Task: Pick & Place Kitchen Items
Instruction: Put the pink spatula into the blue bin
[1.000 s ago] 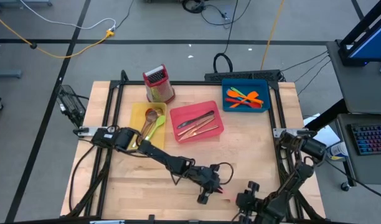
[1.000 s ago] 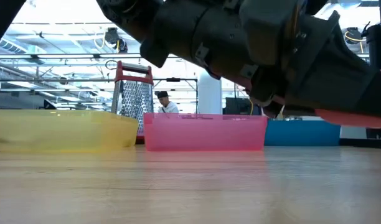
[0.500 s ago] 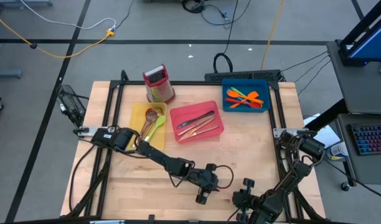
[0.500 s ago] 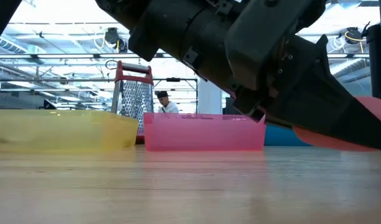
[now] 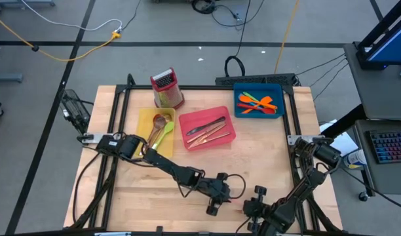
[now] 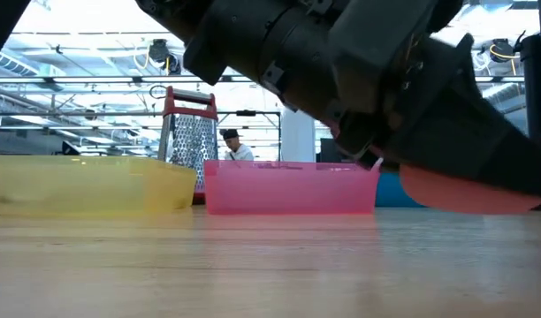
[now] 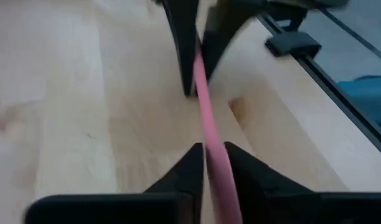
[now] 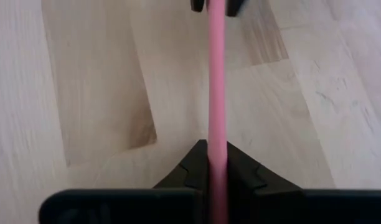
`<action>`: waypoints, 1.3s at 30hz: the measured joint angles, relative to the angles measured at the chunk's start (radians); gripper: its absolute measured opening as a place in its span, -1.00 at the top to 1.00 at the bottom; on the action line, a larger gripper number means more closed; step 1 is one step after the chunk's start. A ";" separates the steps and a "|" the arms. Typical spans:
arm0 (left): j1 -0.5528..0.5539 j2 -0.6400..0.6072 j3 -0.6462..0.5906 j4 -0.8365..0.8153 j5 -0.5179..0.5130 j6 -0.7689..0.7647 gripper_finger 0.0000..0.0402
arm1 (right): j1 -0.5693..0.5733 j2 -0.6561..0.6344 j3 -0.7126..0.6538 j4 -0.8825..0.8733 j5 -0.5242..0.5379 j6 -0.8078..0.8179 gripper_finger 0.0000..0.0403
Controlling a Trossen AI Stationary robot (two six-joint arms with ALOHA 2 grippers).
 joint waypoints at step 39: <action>0.001 -0.661 0.001 -0.914 -0.547 -0.054 0.05 | -0.501 -0.539 0.000 -0.889 0.059 -0.121 0.91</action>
